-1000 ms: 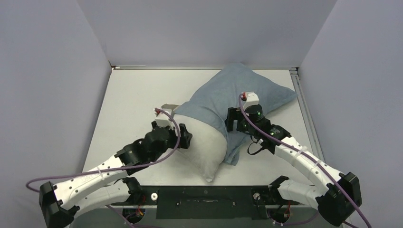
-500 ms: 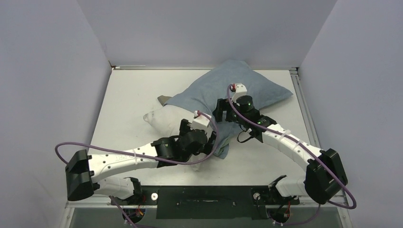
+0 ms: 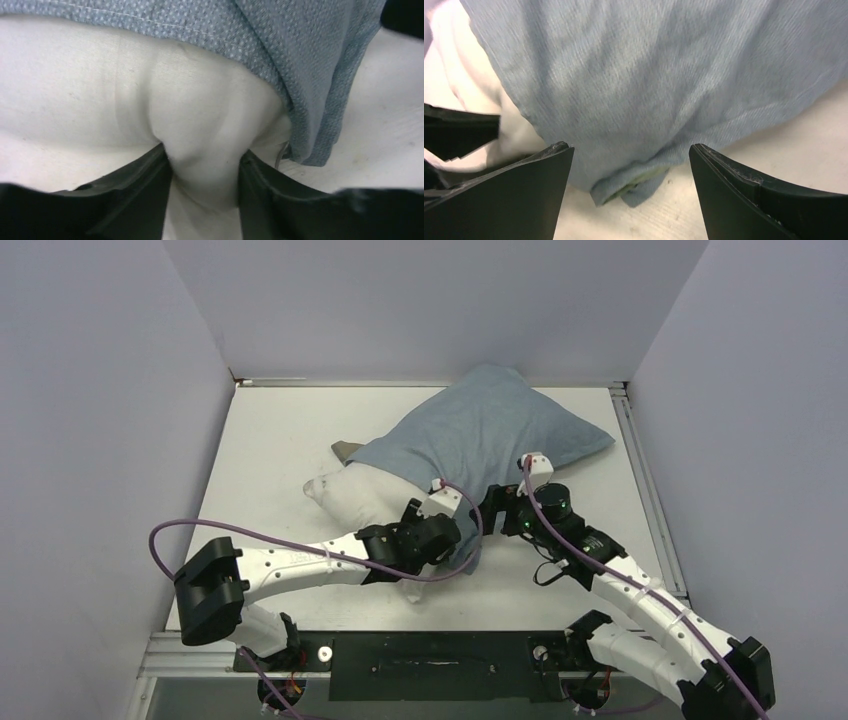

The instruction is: Remove the pillowcase from the pillow

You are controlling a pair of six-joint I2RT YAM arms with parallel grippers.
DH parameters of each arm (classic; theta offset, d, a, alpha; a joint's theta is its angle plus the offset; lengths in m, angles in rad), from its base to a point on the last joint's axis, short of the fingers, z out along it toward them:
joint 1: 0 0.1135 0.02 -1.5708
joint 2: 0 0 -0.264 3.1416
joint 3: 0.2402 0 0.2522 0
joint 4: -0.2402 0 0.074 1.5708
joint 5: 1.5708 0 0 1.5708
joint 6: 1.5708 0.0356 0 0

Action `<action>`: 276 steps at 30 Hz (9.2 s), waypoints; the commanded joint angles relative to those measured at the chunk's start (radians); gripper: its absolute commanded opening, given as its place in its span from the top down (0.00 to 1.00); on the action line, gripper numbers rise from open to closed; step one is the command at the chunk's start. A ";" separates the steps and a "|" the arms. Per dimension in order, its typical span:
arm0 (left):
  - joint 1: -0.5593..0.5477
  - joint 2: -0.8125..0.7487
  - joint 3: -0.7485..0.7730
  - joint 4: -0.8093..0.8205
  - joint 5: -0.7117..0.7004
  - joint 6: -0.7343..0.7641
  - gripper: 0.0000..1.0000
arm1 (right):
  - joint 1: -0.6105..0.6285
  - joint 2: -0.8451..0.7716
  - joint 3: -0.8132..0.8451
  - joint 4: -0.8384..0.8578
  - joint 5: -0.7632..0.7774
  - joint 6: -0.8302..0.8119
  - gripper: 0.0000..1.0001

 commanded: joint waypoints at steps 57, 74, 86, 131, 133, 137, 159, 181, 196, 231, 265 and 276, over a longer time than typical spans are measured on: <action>0.477 -0.747 -0.101 -0.169 0.629 0.051 0.34 | -0.641 -0.047 -0.033 -0.140 -0.237 0.037 0.60; 0.677 -0.223 0.106 0.014 0.622 -0.038 0.12 | -0.531 -0.237 0.123 -0.273 -0.244 -0.066 0.00; 0.684 -0.444 -0.291 0.211 0.741 -0.129 0.12 | -0.220 0.032 0.363 -0.151 -0.208 -0.085 0.10; 0.672 -0.792 -0.499 0.110 0.717 -0.255 1.00 | -0.182 0.735 0.989 -0.319 0.101 -0.202 0.95; 0.674 -0.827 -0.475 0.070 0.701 -0.252 1.00 | -0.283 0.694 0.959 -0.288 0.051 -0.146 0.95; 0.680 -0.895 -0.434 -0.022 0.661 -0.247 1.00 | -0.466 0.632 0.888 -0.234 -0.025 -0.033 0.95; 0.700 -0.633 -0.065 -0.190 0.393 0.010 0.58 | -0.354 0.405 0.641 -0.227 -0.178 -0.058 0.18; 0.139 -0.368 0.155 -0.168 0.268 0.236 0.19 | -0.183 0.279 0.176 0.018 -0.184 0.043 0.05; -0.013 -0.095 0.136 -0.150 0.038 0.271 0.16 | -0.115 0.487 0.317 0.160 -0.194 0.047 0.02; 0.179 -0.335 -0.133 -0.042 0.171 0.079 1.00 | -0.105 0.497 -0.142 0.782 -0.399 0.267 0.10; 0.406 -0.685 -0.316 -0.196 0.346 -0.156 1.00 | -0.857 0.356 0.288 0.106 -0.247 0.291 0.95; 0.426 -0.653 -0.160 -0.157 0.527 -0.095 0.41 | -0.682 0.317 0.313 -0.030 -0.216 0.127 0.59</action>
